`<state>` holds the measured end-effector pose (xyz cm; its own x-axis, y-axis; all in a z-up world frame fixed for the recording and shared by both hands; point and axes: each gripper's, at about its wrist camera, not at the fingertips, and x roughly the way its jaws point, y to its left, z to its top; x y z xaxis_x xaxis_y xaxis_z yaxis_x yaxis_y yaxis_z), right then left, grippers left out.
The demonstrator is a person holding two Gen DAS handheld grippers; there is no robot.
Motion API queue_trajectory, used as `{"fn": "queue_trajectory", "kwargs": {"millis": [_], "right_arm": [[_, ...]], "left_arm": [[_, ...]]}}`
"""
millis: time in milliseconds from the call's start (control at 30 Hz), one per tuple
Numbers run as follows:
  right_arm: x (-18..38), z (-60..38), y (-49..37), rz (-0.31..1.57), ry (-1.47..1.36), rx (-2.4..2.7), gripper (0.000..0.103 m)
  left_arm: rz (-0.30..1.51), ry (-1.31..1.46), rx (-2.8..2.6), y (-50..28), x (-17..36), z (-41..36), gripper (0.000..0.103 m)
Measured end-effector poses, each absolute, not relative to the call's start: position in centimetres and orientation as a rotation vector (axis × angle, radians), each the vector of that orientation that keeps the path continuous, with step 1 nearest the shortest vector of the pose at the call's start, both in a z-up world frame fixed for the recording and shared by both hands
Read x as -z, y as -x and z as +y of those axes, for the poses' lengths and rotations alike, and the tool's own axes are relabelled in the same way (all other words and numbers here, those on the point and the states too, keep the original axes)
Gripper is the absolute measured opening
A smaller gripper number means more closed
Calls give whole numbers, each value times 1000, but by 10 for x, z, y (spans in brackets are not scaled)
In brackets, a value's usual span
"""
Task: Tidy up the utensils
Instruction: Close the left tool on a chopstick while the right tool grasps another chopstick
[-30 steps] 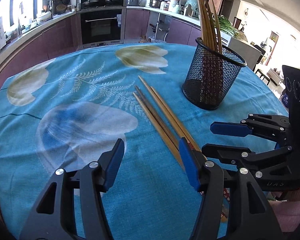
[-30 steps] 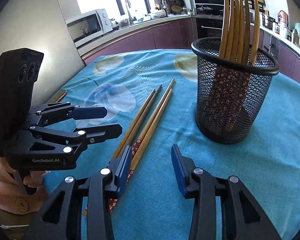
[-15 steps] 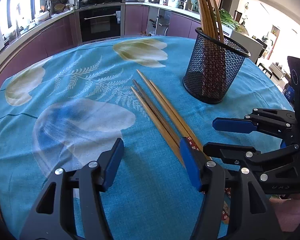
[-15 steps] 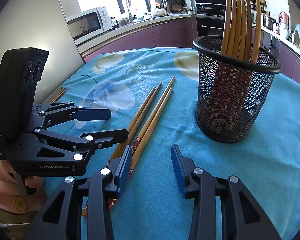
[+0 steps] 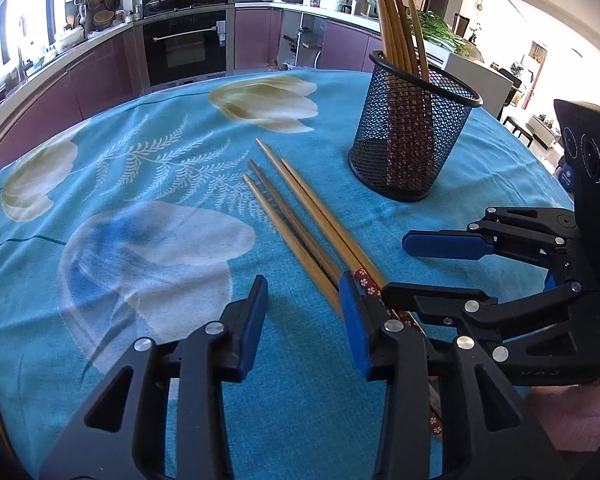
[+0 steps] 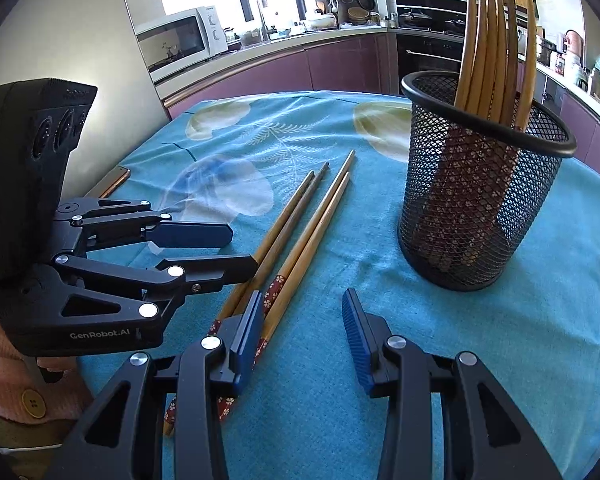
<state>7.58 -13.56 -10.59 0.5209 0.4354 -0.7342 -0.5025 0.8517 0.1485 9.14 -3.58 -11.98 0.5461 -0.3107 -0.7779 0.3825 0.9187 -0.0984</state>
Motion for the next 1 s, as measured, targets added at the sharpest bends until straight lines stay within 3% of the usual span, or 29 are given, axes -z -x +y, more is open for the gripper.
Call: {"fn": "queue_trajectory", "kwargs": {"millis": [433,733,1000], "right_arm": [[107,-139,-79,869,89,-531,37],[107,-139,-80,869,88,-528,37],[107,-128,-89,855,116,-503,31]], "left_arm": [[921,-79,399,-99,121,-38,42],[935,-74,407,-103,120,-28,23],[933,-65,402,-112,123,-26,24]]}}
